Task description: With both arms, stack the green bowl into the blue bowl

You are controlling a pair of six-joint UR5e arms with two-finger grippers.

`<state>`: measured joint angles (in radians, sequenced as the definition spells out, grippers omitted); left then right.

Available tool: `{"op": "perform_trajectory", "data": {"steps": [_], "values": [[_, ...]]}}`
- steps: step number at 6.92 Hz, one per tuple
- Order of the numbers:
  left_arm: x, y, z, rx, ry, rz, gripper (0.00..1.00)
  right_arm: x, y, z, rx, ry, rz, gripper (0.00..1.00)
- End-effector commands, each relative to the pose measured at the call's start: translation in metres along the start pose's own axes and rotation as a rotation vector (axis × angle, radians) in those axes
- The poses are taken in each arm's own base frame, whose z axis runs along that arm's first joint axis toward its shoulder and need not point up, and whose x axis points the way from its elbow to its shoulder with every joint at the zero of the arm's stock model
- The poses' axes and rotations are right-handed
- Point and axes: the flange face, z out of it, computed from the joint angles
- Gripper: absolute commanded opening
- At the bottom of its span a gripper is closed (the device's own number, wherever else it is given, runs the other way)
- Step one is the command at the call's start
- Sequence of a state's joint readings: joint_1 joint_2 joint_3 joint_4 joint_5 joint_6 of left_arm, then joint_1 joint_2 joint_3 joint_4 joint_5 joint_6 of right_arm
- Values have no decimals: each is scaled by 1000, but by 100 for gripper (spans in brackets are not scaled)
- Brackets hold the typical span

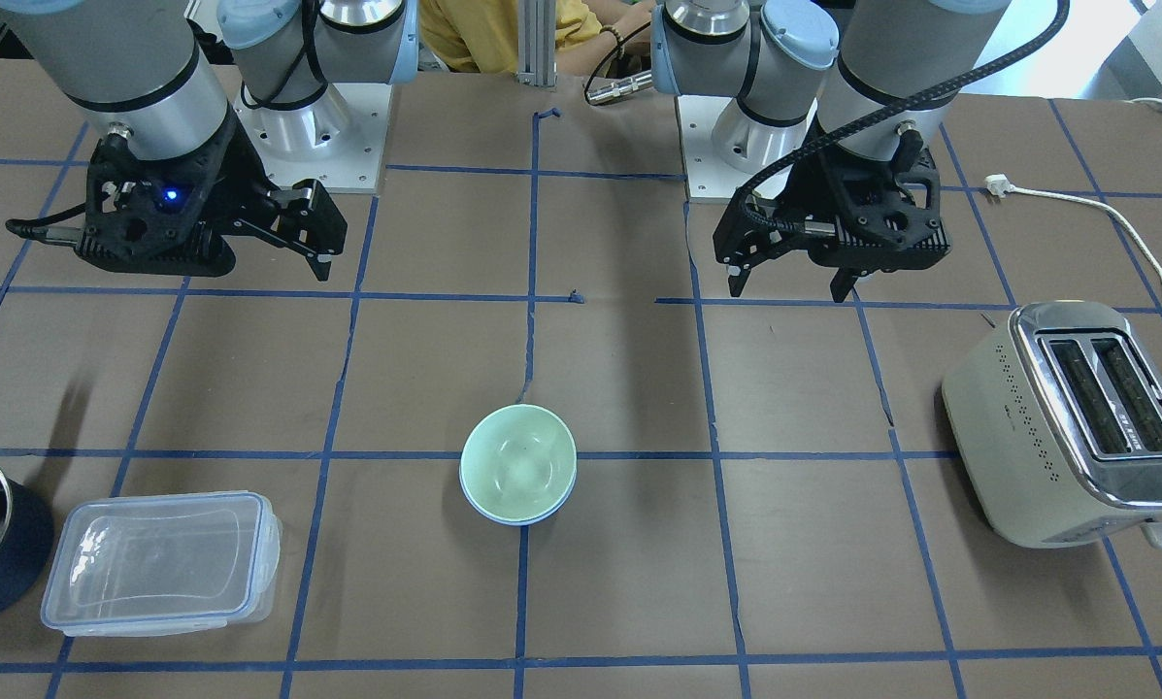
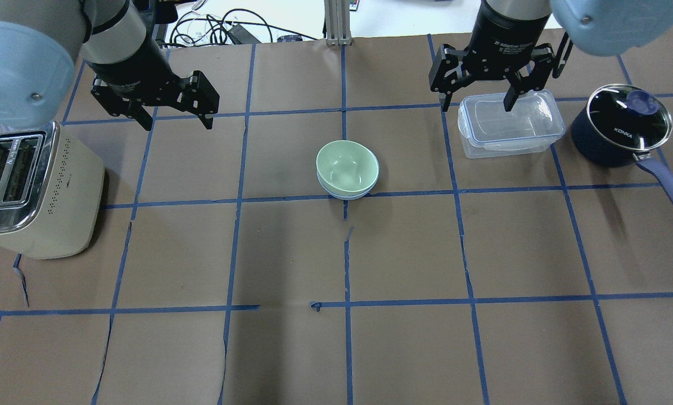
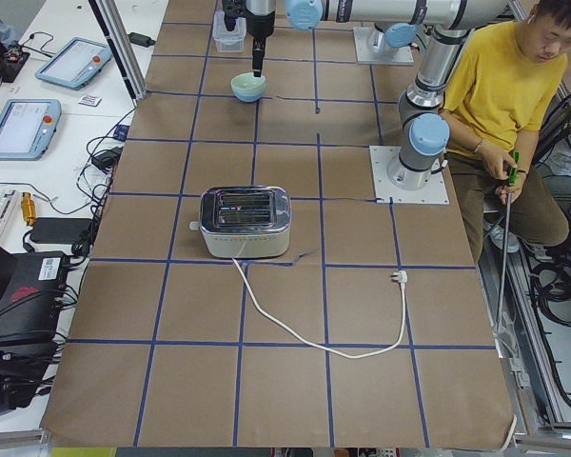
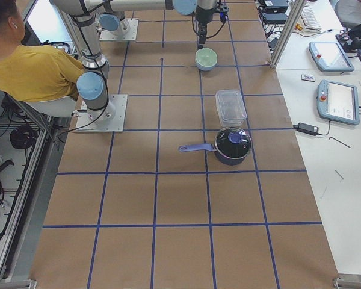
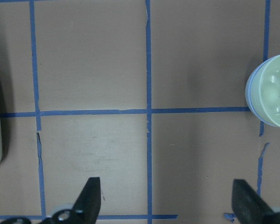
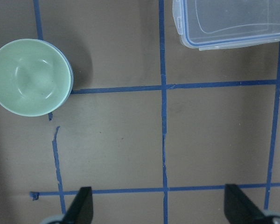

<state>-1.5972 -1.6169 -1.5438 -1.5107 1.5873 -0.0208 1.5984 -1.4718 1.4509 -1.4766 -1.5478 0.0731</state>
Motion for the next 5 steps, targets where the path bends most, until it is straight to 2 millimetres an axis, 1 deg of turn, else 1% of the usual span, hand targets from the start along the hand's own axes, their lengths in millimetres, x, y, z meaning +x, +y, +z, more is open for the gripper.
{"op": "perform_trajectory", "data": {"steps": [1, 2, 3, 4, 5], "values": [[1, 0, -1, 2, 9, -1, 100, 25, 6, 20, -13, 14, 18, 100], [1, 0, -1, 2, 7, -1, 100, 33, 9, 16, -7, 48, 19, 100], [1, 2, -3, 5, 9, -1, 100, 36, 7, 17, -7, 43, 29, 100], [1, 2, -4, 6, 9, -1, 100, 36, 9, 15, -3, 40, 31, 100], [0, 2, -3, 5, 7, -1, 100, 35, 11, 7, 9, 34, 31, 100]]}}
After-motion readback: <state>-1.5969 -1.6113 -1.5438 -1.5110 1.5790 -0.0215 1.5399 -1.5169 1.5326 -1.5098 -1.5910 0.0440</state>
